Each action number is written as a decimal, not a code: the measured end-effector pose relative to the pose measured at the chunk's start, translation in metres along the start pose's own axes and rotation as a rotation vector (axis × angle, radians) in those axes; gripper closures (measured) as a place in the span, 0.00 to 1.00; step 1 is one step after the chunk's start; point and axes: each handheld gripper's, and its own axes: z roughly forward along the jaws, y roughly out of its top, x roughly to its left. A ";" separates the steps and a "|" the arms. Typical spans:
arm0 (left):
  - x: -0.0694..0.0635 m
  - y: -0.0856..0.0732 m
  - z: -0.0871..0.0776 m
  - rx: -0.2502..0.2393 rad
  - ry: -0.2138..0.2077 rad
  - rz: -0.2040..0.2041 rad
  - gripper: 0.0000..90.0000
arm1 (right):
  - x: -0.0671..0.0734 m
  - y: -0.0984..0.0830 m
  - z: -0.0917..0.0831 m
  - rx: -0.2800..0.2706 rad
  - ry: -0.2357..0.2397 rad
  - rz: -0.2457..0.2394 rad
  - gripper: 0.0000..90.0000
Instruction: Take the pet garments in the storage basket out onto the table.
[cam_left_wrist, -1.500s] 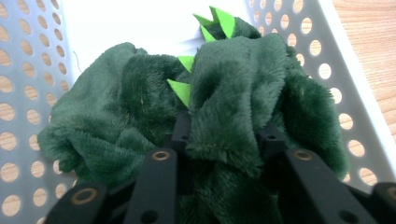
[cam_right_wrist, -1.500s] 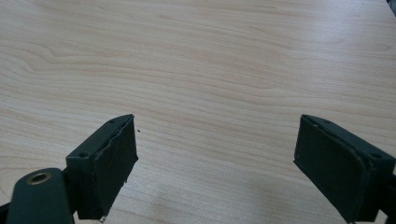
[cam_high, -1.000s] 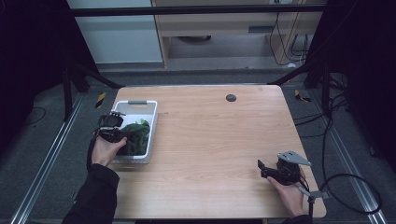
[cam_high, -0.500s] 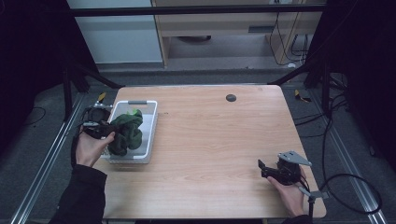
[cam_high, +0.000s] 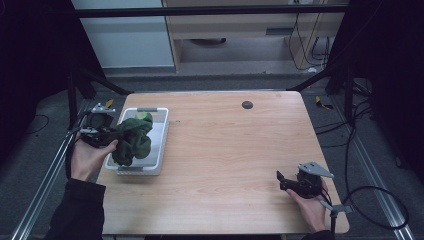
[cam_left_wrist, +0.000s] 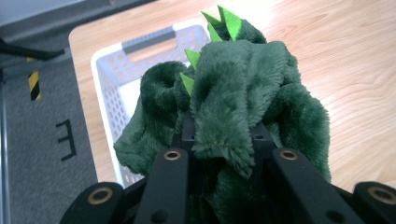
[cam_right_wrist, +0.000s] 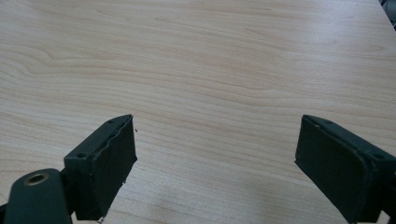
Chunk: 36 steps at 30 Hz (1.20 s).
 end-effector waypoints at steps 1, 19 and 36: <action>0.000 0.000 0.000 0.000 0.000 0.000 0.83 | 0.000 0.000 0.000 0.000 0.000 0.000 0.14; -0.052 0.029 -0.028 -0.014 -0.079 0.173 0.83 | 0.000 0.000 -0.001 -0.009 0.003 0.000 0.13; -0.092 0.045 -0.020 0.029 -0.150 0.283 0.83 | -0.002 0.000 -0.003 -0.033 -0.008 -0.015 0.13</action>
